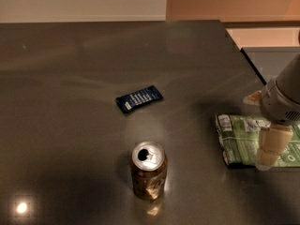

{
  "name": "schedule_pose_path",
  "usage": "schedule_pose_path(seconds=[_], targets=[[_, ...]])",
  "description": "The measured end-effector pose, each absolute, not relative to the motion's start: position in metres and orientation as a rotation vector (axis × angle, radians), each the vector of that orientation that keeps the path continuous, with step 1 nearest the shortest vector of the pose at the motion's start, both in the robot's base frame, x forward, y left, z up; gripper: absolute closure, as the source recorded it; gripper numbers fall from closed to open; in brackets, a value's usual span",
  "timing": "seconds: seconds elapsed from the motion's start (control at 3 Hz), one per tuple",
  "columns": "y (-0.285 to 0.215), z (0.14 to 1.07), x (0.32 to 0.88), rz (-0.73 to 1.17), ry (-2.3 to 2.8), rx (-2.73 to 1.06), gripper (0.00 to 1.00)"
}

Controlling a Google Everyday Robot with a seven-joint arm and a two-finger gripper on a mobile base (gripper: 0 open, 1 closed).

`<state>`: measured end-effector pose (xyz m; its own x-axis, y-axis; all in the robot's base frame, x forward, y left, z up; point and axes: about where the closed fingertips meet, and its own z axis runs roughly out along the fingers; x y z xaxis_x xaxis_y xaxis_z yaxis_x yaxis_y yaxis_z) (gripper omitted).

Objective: Move green jalapeno chip bag near rxbar blueberry

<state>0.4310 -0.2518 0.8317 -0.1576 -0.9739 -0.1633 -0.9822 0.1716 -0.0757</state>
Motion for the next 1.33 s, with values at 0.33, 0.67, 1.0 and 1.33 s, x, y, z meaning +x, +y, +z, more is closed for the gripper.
schedule_pose_path(seconds=[0.33,0.67,1.0,1.33], targets=[[-0.248,0.825,0.43,0.078,2.267,-1.926,0.17],[-0.245,0.823,0.429,0.099,2.274,-1.933,0.4],[-0.241,0.828,0.43,0.107,2.28,-1.929,0.64],[-0.231,0.846,0.438,0.083,2.261,-1.93,0.88]])
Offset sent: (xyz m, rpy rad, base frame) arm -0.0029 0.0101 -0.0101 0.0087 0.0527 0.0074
